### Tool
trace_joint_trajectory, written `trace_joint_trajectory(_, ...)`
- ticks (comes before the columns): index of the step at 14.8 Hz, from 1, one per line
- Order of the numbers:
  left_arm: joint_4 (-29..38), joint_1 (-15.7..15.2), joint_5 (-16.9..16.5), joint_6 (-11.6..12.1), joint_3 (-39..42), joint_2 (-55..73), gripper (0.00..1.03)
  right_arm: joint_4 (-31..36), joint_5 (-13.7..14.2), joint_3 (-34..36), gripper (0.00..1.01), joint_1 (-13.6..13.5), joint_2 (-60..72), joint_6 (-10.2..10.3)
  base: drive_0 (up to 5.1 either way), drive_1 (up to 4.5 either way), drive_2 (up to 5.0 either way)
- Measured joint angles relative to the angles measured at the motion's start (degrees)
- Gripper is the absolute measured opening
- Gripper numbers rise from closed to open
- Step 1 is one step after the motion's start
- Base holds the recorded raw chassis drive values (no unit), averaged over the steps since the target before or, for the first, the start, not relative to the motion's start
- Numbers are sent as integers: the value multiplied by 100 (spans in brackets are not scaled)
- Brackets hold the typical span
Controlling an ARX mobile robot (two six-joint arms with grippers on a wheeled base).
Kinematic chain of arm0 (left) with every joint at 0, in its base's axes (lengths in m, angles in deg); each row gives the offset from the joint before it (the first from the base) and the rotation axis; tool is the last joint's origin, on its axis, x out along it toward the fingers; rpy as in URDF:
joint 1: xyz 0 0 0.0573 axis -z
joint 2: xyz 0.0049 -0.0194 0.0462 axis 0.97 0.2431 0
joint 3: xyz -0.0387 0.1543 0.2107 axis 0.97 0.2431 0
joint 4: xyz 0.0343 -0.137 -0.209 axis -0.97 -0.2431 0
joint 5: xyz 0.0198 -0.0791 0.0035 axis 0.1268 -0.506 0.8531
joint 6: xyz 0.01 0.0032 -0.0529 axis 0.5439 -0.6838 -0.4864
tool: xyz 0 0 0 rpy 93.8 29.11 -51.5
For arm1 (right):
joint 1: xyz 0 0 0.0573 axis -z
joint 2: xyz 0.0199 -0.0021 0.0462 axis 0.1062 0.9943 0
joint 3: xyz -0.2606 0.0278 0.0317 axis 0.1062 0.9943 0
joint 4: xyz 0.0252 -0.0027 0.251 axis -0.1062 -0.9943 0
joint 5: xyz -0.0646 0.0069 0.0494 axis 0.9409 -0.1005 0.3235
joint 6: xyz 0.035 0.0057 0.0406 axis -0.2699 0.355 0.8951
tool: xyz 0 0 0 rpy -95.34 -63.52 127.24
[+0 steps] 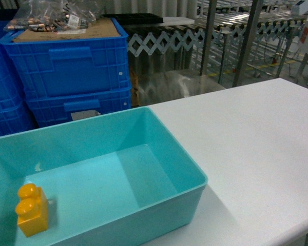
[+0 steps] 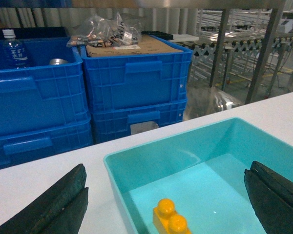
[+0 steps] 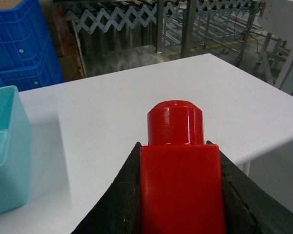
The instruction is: Pick red block from blue box to shelf
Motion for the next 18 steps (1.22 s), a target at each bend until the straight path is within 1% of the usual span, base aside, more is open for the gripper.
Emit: trace_joint_trajectory(18, 0, 0, 0, 0, 0, 0, 98, 0, -2, 0, 27, 0, 0, 0, -154, -154, -154)
